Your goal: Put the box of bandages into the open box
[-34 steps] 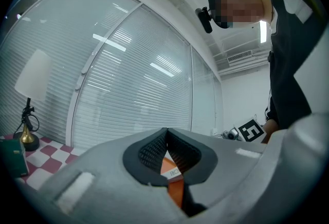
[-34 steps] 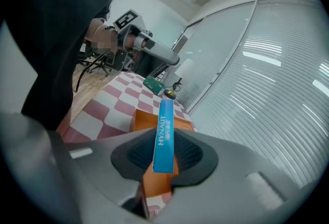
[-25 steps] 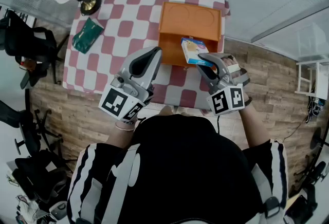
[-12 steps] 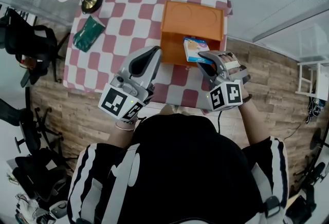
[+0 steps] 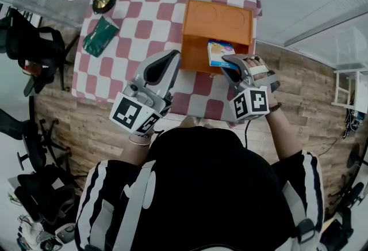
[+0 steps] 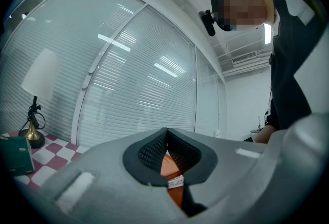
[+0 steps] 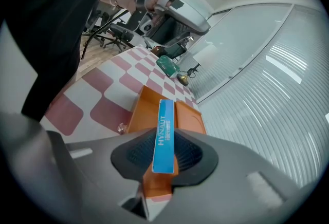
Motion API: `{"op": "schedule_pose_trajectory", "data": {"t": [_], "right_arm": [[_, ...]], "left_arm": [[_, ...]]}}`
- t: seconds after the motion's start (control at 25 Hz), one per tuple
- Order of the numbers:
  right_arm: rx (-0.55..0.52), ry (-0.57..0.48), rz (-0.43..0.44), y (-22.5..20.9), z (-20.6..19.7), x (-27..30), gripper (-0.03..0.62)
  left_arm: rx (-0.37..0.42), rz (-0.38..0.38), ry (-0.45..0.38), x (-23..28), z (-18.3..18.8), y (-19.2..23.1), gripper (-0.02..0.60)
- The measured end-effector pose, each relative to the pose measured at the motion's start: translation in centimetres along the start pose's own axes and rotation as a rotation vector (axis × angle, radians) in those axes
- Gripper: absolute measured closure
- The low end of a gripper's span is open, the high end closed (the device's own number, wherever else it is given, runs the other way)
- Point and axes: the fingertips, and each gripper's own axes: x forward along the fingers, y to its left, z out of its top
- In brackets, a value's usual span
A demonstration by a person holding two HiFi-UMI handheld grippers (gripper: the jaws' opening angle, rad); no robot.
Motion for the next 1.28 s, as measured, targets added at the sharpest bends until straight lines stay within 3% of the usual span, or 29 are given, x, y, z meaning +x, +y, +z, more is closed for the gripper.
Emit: {"op": "schedule_pose_trajectory", "data": {"t": [1.28], "right_arm": [[-0.034, 0.022, -0.007, -0.2, -1.4, 2.1, 0.516]], "left_arm": [[-0.007, 0.015, 0.009, -0.8, -0.2, 0.8, 0.581]]}}
